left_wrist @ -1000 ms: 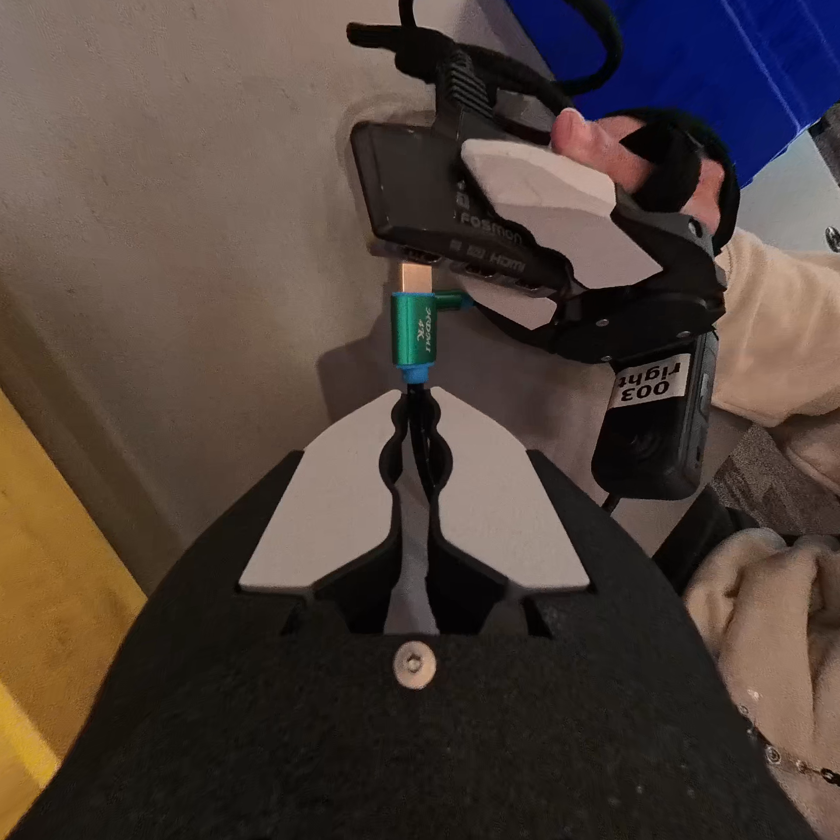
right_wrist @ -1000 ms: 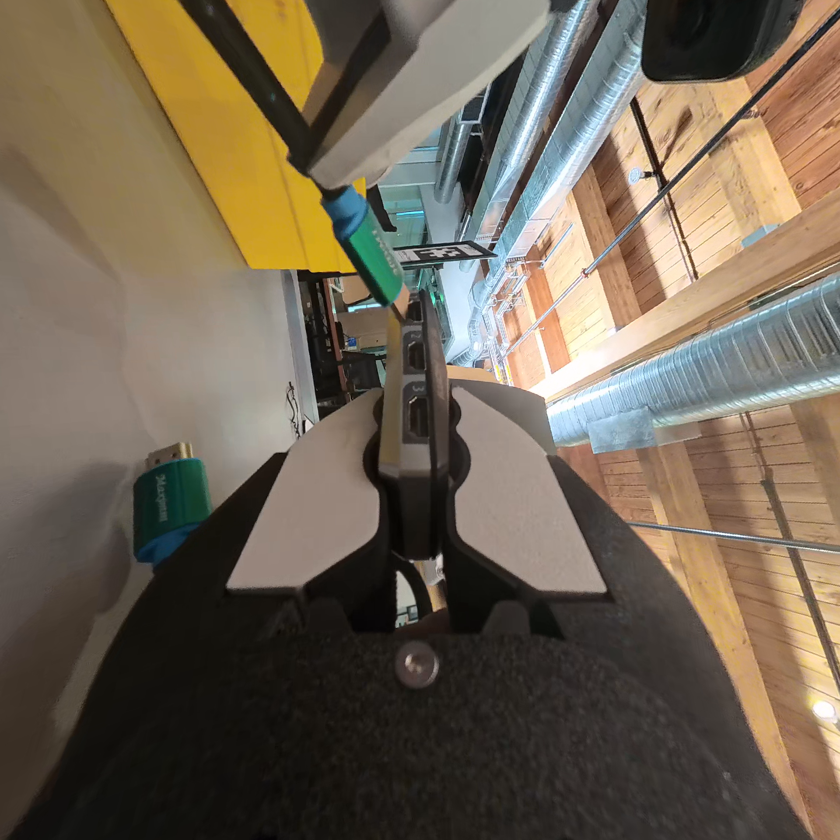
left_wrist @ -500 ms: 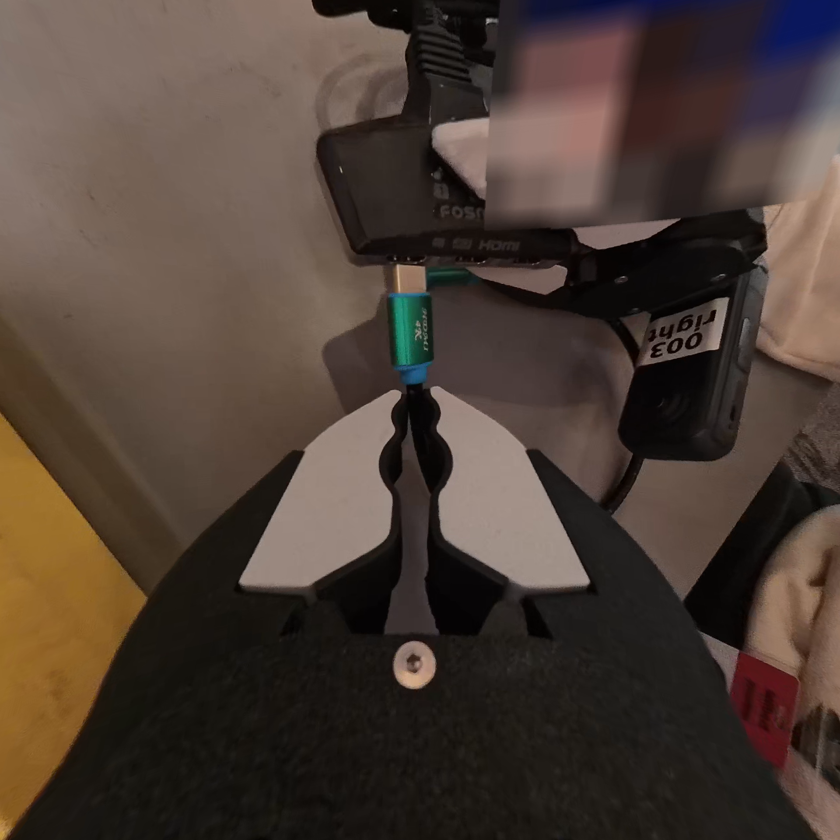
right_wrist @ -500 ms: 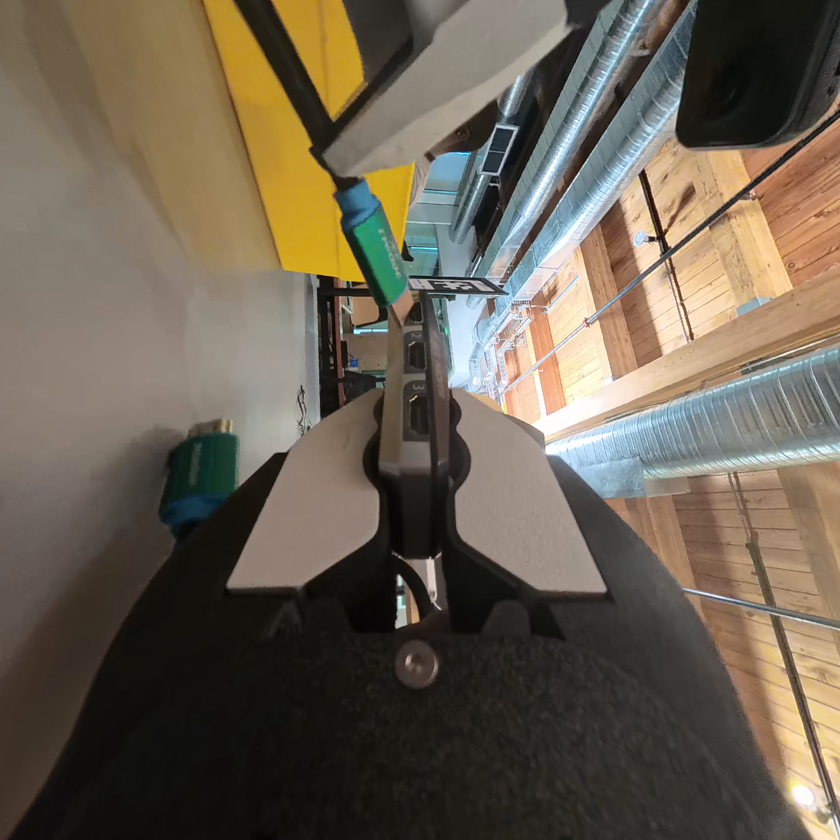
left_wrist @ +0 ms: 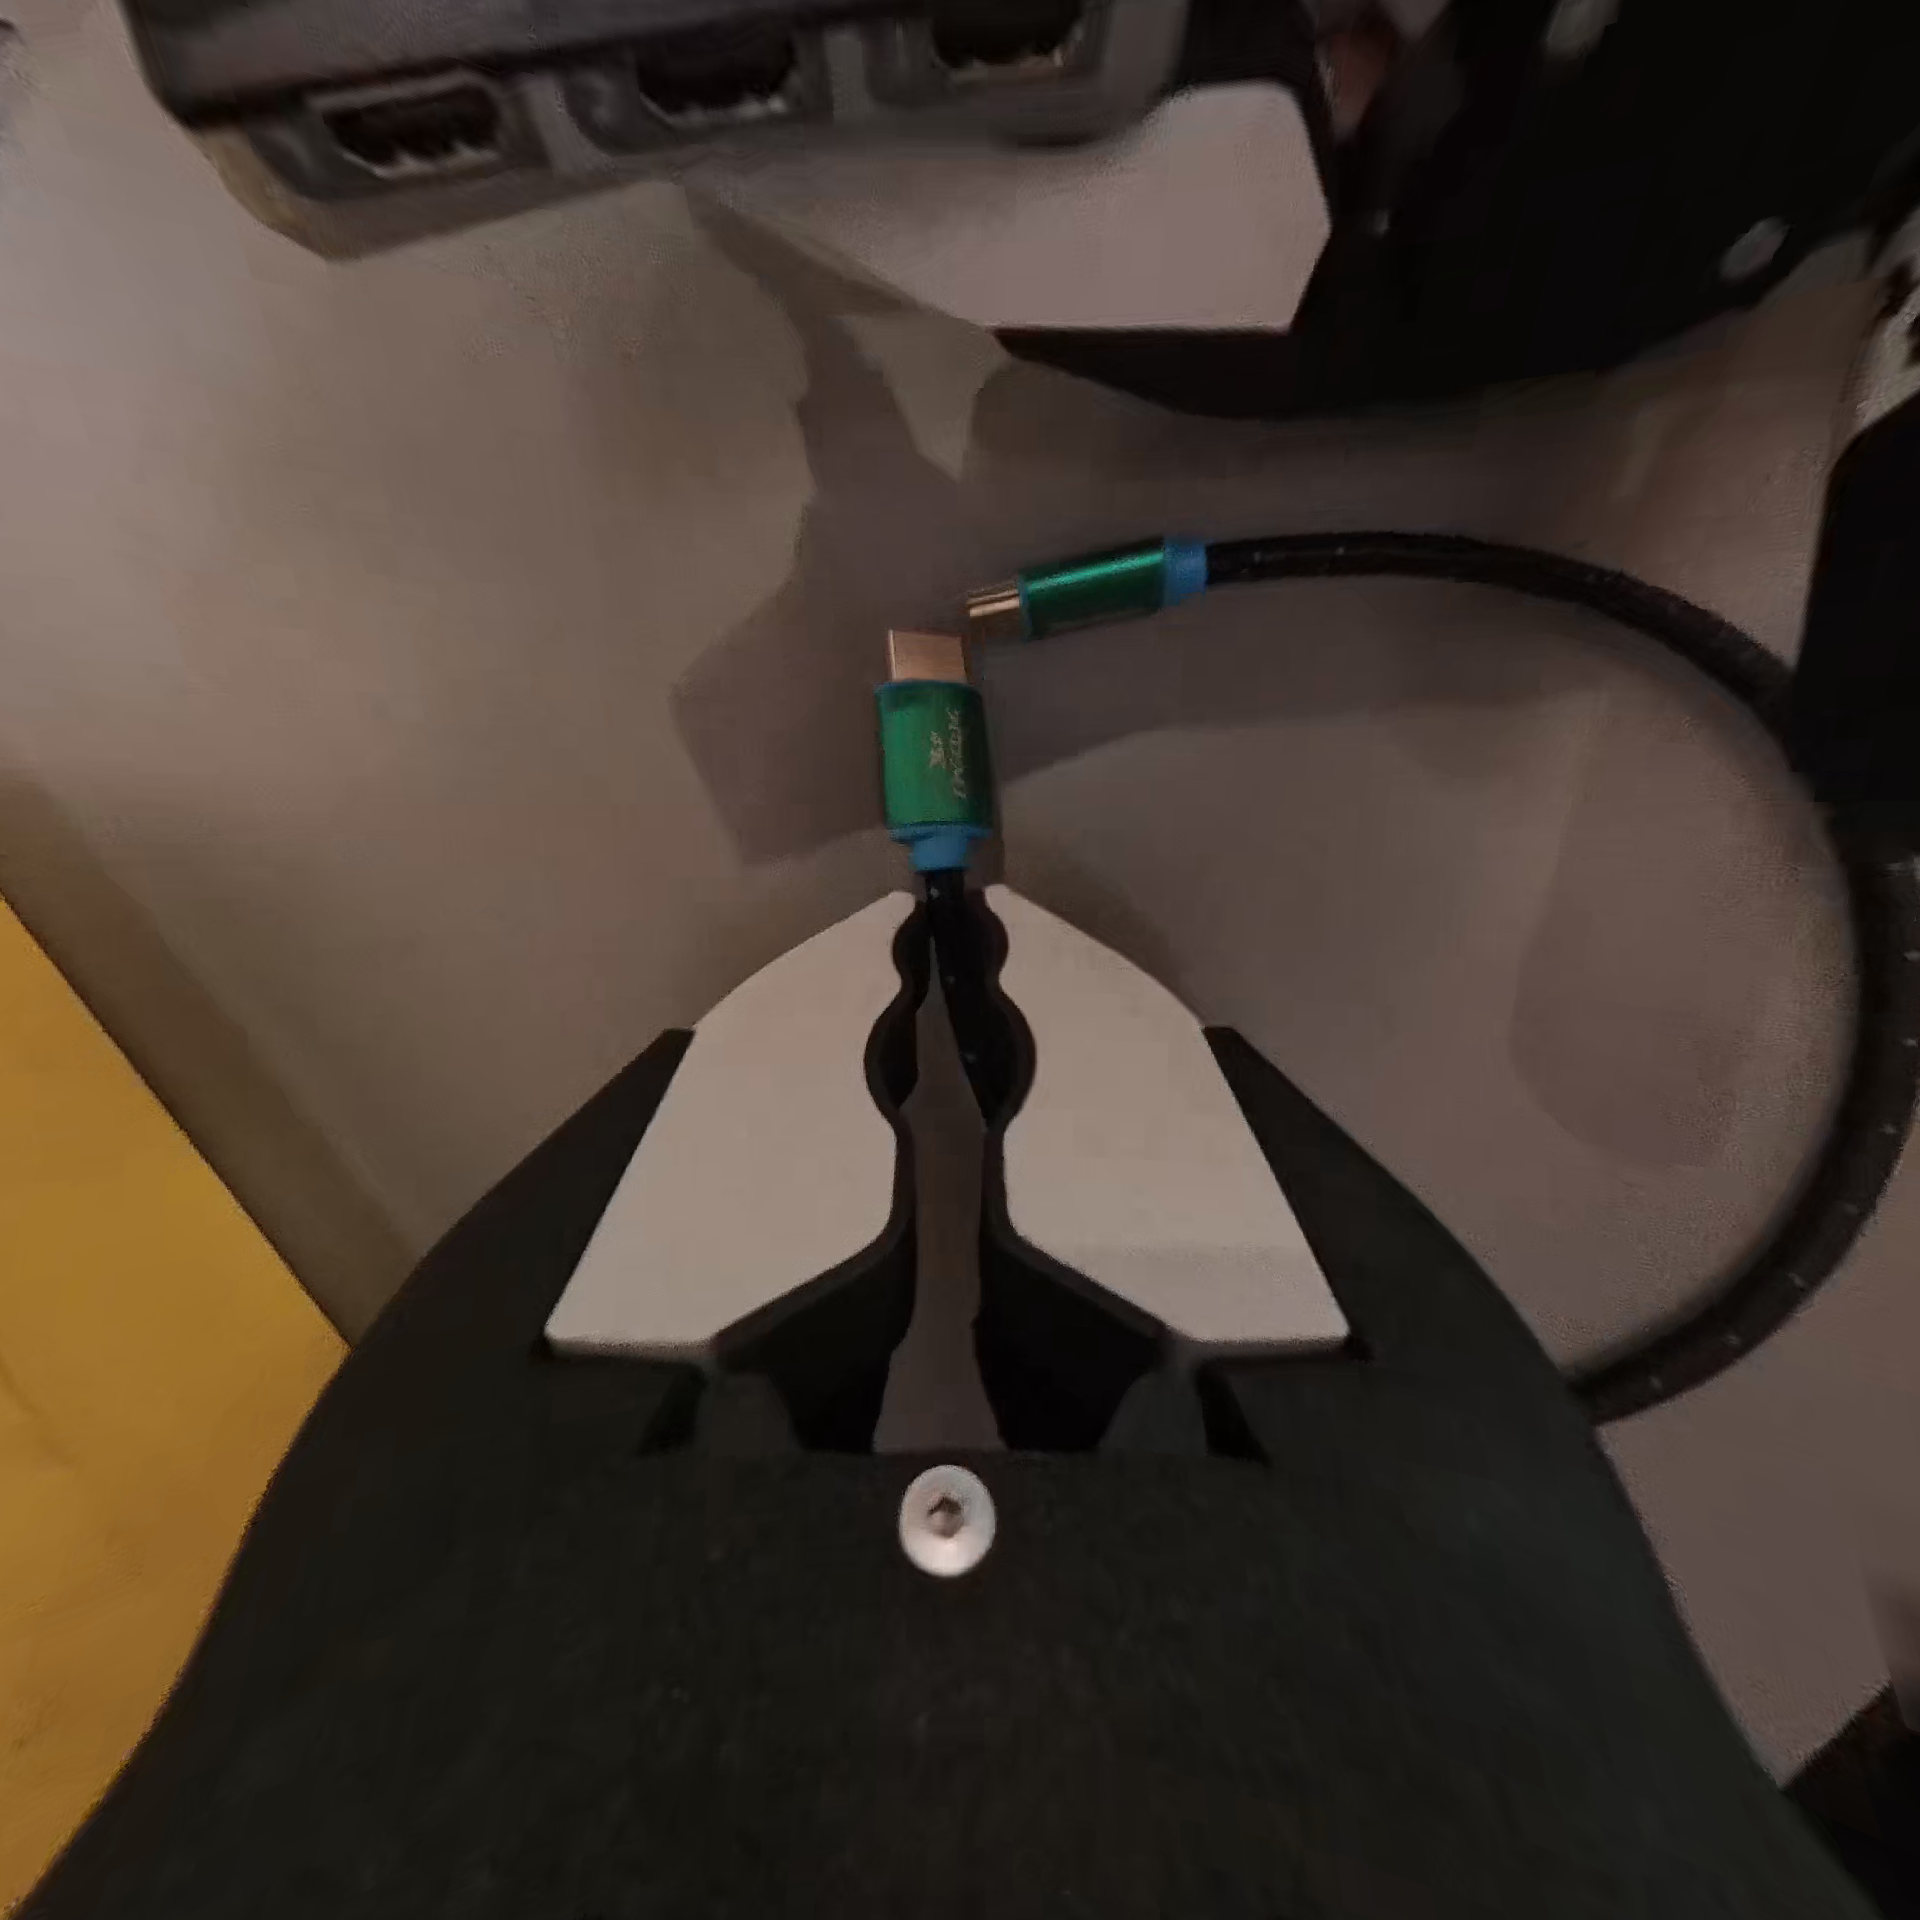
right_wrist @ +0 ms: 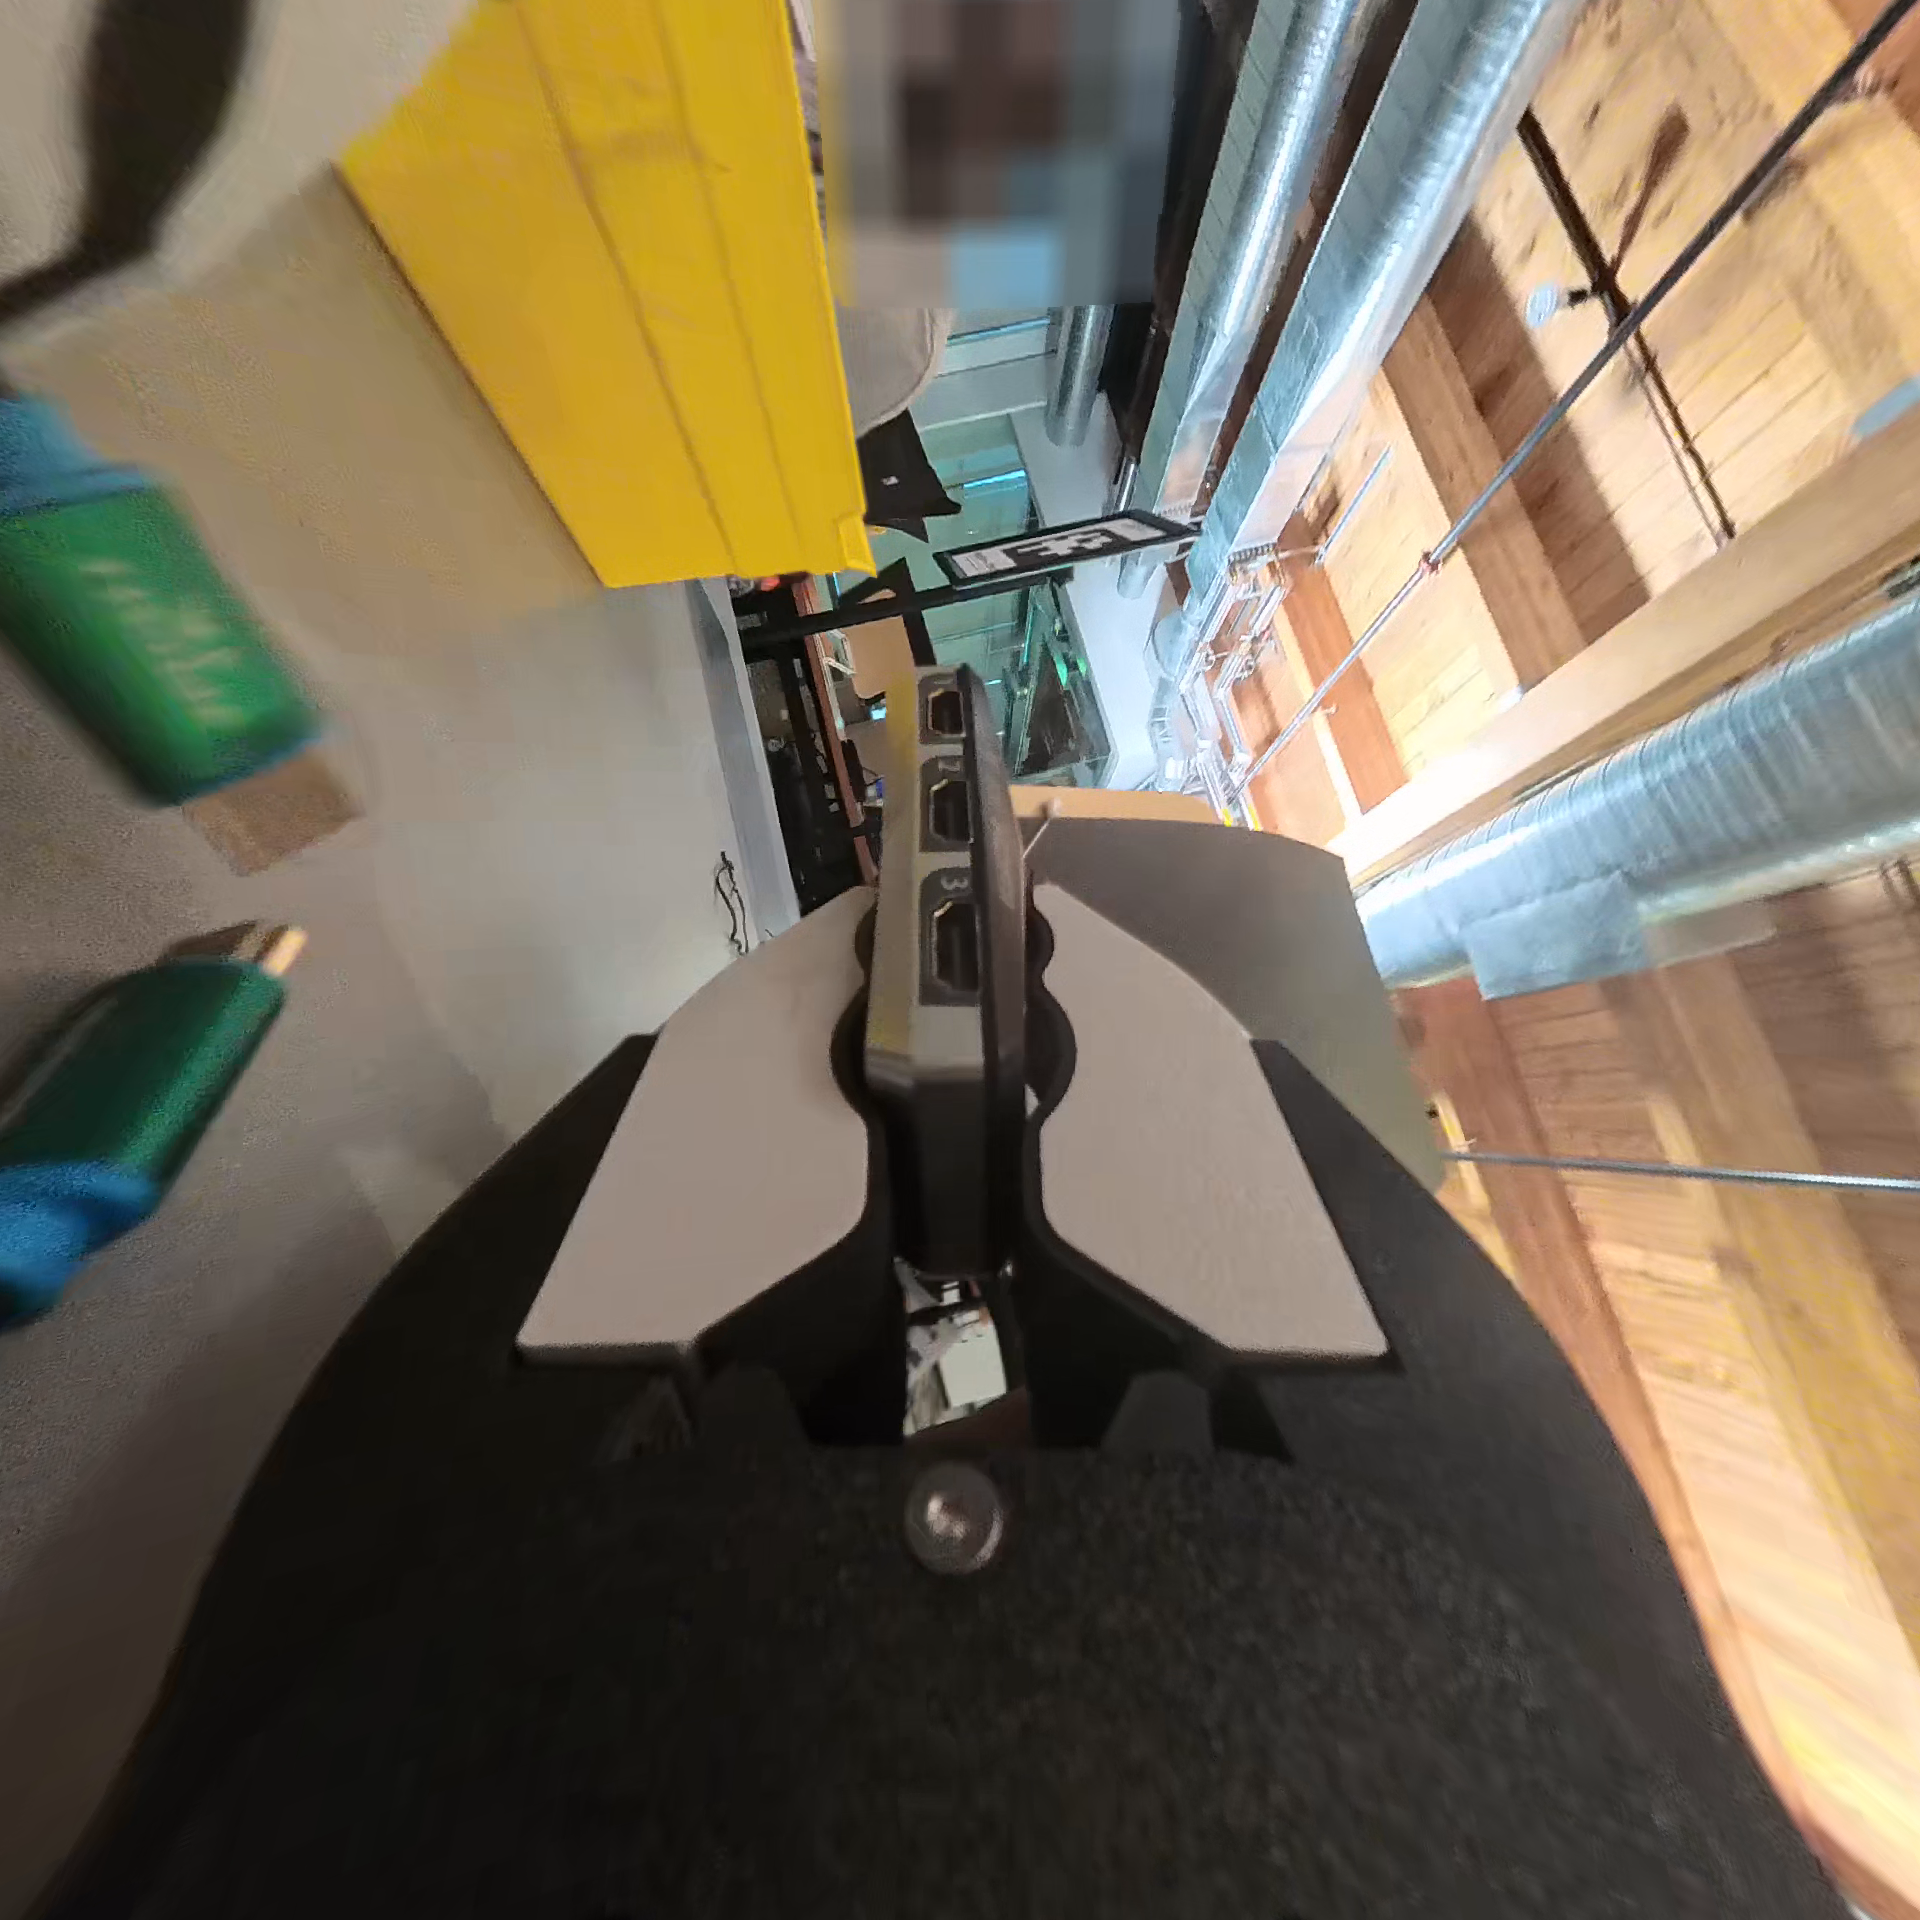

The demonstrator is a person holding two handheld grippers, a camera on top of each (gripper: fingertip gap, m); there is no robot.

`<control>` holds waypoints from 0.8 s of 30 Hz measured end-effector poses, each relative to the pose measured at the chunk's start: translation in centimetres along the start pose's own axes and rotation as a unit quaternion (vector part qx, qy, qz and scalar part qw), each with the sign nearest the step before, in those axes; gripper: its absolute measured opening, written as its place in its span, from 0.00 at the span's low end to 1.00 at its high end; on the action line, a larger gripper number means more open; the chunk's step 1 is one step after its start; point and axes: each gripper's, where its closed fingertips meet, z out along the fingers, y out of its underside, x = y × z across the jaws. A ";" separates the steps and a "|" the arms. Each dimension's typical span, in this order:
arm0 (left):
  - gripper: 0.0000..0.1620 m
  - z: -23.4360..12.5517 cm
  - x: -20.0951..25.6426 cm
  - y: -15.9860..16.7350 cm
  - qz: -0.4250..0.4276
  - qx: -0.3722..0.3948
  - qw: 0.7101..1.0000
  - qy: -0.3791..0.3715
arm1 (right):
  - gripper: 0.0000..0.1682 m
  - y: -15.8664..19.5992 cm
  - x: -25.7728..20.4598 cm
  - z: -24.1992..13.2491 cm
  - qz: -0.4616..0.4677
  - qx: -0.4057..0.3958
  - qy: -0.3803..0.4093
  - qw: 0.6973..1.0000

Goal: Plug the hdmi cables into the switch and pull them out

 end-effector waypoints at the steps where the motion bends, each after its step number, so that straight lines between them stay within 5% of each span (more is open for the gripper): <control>1: 0.04 0.4 0.1 0.1 0.013 -0.005 1.000 -0.013 | 0.14 0.2 0.1 0.0 0.005 -0.004 0.001 1.000; 13: 0.07 1.9 -0.4 -1.3 0.110 0.044 0.991 -0.059 | 0.14 -0.1 0.1 0.0 0.008 0.002 -0.002 1.000; 19: 0.06 1.9 -0.8 -1.3 0.039 0.038 0.998 -0.031 | 0.14 -0.3 0.1 -0.2 0.002 0.007 -0.001 1.000; 24: 0.06 -2.8 -0.6 -3.5 -0.044 0.094 0.994 0.029 | 0.14 -0.4 0.6 -0.4 0.007 0.014 0.003 1.000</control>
